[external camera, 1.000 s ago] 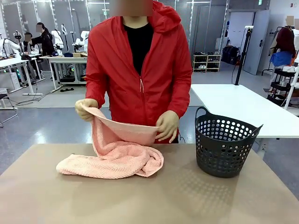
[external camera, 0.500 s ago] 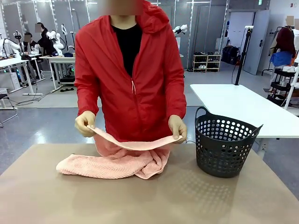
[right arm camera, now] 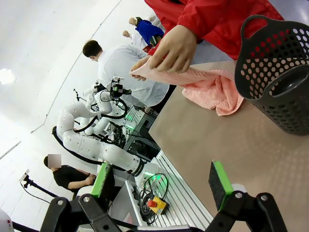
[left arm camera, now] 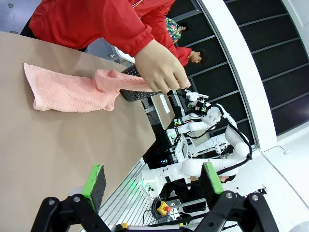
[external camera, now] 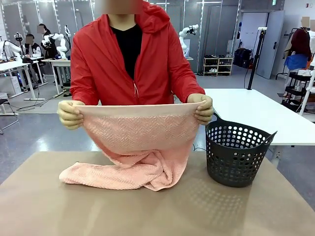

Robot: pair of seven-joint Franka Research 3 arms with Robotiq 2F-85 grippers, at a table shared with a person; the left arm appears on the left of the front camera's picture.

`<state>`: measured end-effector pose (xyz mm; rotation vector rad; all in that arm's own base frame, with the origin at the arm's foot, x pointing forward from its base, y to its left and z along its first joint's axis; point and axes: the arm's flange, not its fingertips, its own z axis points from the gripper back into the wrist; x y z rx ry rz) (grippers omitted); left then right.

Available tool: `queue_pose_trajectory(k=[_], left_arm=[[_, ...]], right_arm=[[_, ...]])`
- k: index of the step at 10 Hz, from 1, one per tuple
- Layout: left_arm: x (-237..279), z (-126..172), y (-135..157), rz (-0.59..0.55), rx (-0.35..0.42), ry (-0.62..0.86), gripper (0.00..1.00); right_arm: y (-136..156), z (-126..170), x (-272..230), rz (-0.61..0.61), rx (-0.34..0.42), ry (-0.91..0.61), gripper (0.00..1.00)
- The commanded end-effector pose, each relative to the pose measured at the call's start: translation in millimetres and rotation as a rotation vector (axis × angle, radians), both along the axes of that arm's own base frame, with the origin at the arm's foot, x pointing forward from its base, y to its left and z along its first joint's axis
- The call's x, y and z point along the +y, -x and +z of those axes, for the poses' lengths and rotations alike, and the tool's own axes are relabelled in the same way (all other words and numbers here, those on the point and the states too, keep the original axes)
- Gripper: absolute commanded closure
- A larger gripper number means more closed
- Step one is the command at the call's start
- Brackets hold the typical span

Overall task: Fold the towel.
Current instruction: Grab the top end of the 100 cm Hotel Towel extended by the human.

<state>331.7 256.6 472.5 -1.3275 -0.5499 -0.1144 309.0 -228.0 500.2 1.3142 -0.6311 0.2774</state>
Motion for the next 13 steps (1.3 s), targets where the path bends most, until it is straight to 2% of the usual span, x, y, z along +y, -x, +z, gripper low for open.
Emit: queue_pose_trajectory(k=[1,5,6,7,9,10,11,13], left_arm=[[0,0,1,-0.01,-0.017,0.015,0.0],[0,0,1,-0.01,-0.017,0.015,0.0],[0,0,0,0.0,0.0,0.0,0.0],[-12,30,6,0.013,-0.124,-0.177,0.0],[-47,105,11,0.025,-0.342,-0.57,0.0],[-71,137,11,0.007,-0.435,-0.663,0.0],[-114,169,11,-0.053,-0.582,-0.902,0.0],[-191,204,23,-0.126,-0.808,-1.164,0.0]], right_arm=[[-1,0,-1,0.002,-0.025,-0.009,0.0],[-1,0,-1,0.002,-0.025,-0.009,0.0],[0,0,0,0.0,0.0,0.0,0.0],[1,25,-1,0.0,-0.104,0.115,0.0],[8,98,24,0.052,-0.321,0.404,0.0],[9,124,46,0.084,-0.396,0.523,0.0],[11,151,83,0.12,-0.454,0.673,0.0],[20,186,147,0.23,-0.58,0.851,0.0]])
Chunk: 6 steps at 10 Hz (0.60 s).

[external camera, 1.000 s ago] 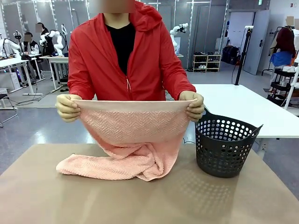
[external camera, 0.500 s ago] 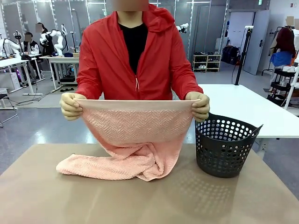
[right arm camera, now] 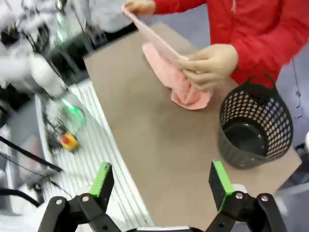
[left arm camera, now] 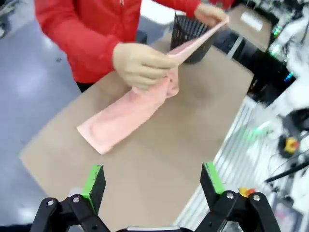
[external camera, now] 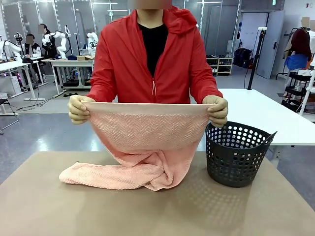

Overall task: Fold the towel.
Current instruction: Grab the top end of the 100 cm Hotel Towel extended by the human.

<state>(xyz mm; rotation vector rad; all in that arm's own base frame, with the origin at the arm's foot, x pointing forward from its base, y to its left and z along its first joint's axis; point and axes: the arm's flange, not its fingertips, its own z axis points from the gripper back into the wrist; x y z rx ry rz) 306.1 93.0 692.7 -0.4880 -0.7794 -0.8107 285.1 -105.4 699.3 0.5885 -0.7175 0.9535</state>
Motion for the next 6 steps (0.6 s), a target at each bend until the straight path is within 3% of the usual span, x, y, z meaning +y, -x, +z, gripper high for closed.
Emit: queue_pose_trajectory(k=[1,4,6], left_arm=[[-56,-8,3,-0.011,-0.34,-0.409,0.0],[-112,-4,18,-0.138,-0.511,-0.606,0.0],[-140,-17,26,-0.243,-0.547,-0.68,0.0]], right_arm=[[0,-4,56,0.048,-0.131,0.217,0.0],[8,-2,129,0.139,-0.286,0.479,0.0],[2,-9,157,0.187,-0.309,0.539,0.0]])
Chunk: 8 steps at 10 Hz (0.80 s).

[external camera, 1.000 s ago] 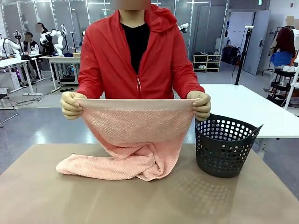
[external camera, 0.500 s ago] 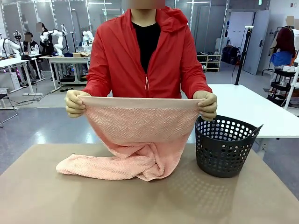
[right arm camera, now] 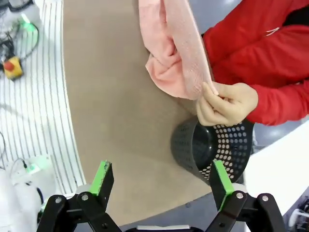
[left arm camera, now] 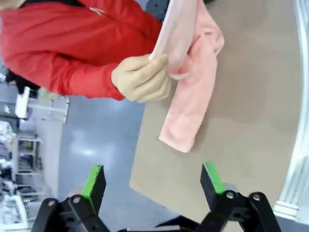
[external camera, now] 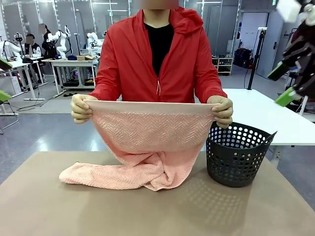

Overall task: Fold the towel.
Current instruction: Grab the top end of the 100 cm Hotel Towel extended by the human.

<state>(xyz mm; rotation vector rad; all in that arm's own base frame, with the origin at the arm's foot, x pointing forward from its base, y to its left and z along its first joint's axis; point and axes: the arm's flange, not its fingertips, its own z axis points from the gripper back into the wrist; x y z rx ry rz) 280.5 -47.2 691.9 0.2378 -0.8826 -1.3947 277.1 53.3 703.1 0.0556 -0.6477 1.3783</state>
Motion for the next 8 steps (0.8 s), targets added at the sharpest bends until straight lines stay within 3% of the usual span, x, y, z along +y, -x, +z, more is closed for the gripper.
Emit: queue_pose_trajectory(k=[1,3,4,5,8], left_arm=[[-8.2,-21.6,3.6,-0.017,-0.008,-0.035,0.0],[-13.6,-24.5,5.8,-0.032,0.029,-0.013,0.0],[-9.1,-20.3,5.2,-0.035,0.067,0.047,0.0],[-18.2,-26.1,3.3,-0.051,0.014,-0.044,0.0],[-18.2,-26.1,3.3,-0.051,0.014,-0.044,0.0]], right_arm=[[-8.8,-16.5,5.6,-0.009,-0.023,0.025,0.0],[-14.5,-20.2,9.7,-0.024,-0.04,-0.005,0.0],[-8.4,-15.3,12.9,0.027,-0.03,0.035,0.0],[-8.4,-15.3,12.9,0.027,-0.03,0.035,0.0],[-8.4,-15.3,12.9,0.027,-0.03,0.035,0.0]])
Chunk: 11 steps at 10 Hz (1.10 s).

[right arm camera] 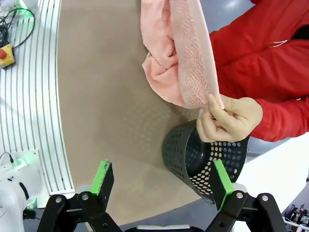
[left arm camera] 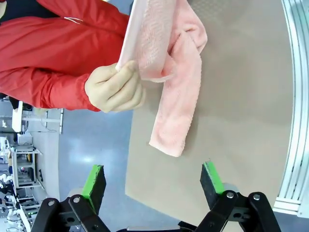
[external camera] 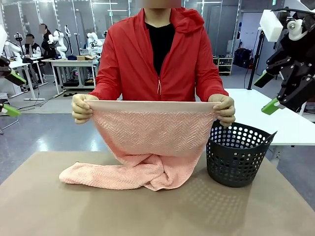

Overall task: Fold the towel.
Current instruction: Grab the top end of the 100 cm Hotel Towel extended by the human.

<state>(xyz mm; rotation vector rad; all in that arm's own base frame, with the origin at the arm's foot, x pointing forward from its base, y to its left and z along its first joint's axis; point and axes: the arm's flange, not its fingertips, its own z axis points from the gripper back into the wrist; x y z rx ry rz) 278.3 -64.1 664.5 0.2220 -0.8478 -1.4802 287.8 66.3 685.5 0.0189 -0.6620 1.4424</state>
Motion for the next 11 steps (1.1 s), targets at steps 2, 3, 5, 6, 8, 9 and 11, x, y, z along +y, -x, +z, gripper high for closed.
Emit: queue_pose_trajectory(k=[2,3,5,6,8,9,11], left_arm=[[-21,12,2,-0.021,0.006,-0.041,0.0],[-49,27,-5,-0.048,0.02,-0.053,0.0],[-90,46,-17,-0.012,0.142,-0.151,0.0],[-114,54,-20,-0.017,0.17,-0.229,0.0],[-159,70,-40,0.006,0.185,-0.318,0.0],[-174,69,-54,-0.008,0.219,-0.328,0.0],[-196,62,-71,-0.008,0.23,-0.34,0.0]], right_arm=[[0,0,0,0.0,0.0,0.0,0.0],[-12,13,25,-0.016,-0.037,0.076,0.0],[-29,27,61,0.039,-0.029,0.149,0.0],[-38,34,71,0.041,0.002,0.19,0.0],[-58,41,98,0.031,0.024,0.259,0.0],[-67,39,108,0.033,0.031,0.267,0.0],[-85,35,123,0.009,0.026,0.284,0.0]])
